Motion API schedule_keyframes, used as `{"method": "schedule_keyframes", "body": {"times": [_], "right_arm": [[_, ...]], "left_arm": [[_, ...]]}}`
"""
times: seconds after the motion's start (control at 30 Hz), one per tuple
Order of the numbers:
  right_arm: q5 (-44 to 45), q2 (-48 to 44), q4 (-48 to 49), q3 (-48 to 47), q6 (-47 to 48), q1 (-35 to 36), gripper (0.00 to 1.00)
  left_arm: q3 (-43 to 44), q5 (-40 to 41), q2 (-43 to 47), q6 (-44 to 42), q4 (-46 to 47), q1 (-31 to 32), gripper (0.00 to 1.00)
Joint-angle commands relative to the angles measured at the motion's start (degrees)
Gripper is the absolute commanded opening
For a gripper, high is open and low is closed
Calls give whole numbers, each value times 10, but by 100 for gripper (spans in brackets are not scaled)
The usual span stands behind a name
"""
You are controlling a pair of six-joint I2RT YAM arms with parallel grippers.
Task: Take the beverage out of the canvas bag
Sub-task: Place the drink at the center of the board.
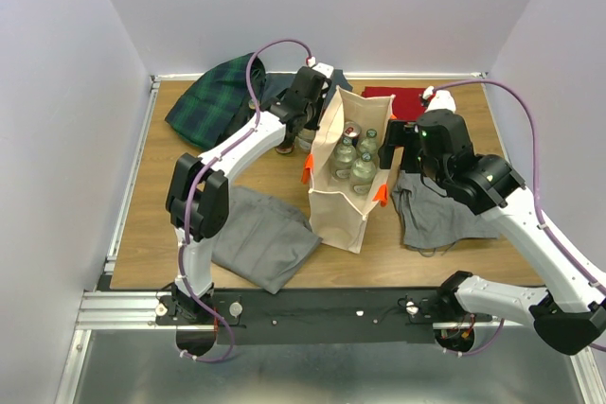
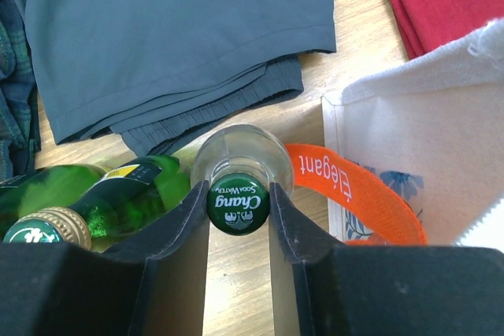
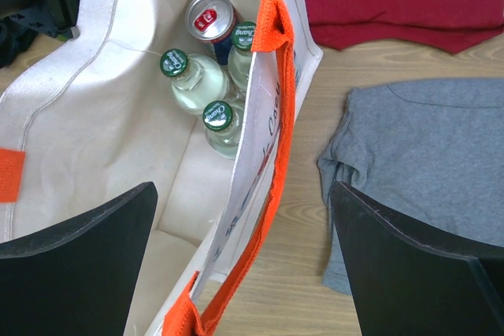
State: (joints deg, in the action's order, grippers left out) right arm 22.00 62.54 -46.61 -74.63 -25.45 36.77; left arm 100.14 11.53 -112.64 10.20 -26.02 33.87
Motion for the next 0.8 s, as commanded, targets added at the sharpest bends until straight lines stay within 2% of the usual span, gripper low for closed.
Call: {"method": "schedule_keyframes", "body": {"times": [0.0, 0.07, 0.1, 0.4, 0.47, 0.5, 0.57, 0.6, 0.77], "right_arm": [[14, -8, -14, -7, -2, 3, 100], [13, -8, -13, -5, -3, 3, 100], [12, -9, -12, -5, -3, 3, 100], [11, -15, -12, 0, -5, 3, 100], [9, -15, -10, 0, -5, 3, 100], [9, -15, -11, 2, -5, 3, 100], [8, -15, -9, 3, -5, 3, 100], [6, -14, -9, 3, -5, 3, 100], [3, -14, -8, 3, -5, 3, 100]], "left_arm": [[32, 36, -4, 2, 30, -2, 0], [29, 36, -2, 4, 29, -2, 2], [28, 34, -1, 6, 28, -2, 14], [14, 44, 10, 17, 25, -2, 25], [12, 45, 12, 18, 23, -1, 35], [11, 46, 13, 18, 23, -2, 44], [7, 45, 16, 18, 25, -1, 47], [4, 44, 19, 18, 26, -1, 55], [-1, 42, 23, 18, 24, -2, 58]]}}
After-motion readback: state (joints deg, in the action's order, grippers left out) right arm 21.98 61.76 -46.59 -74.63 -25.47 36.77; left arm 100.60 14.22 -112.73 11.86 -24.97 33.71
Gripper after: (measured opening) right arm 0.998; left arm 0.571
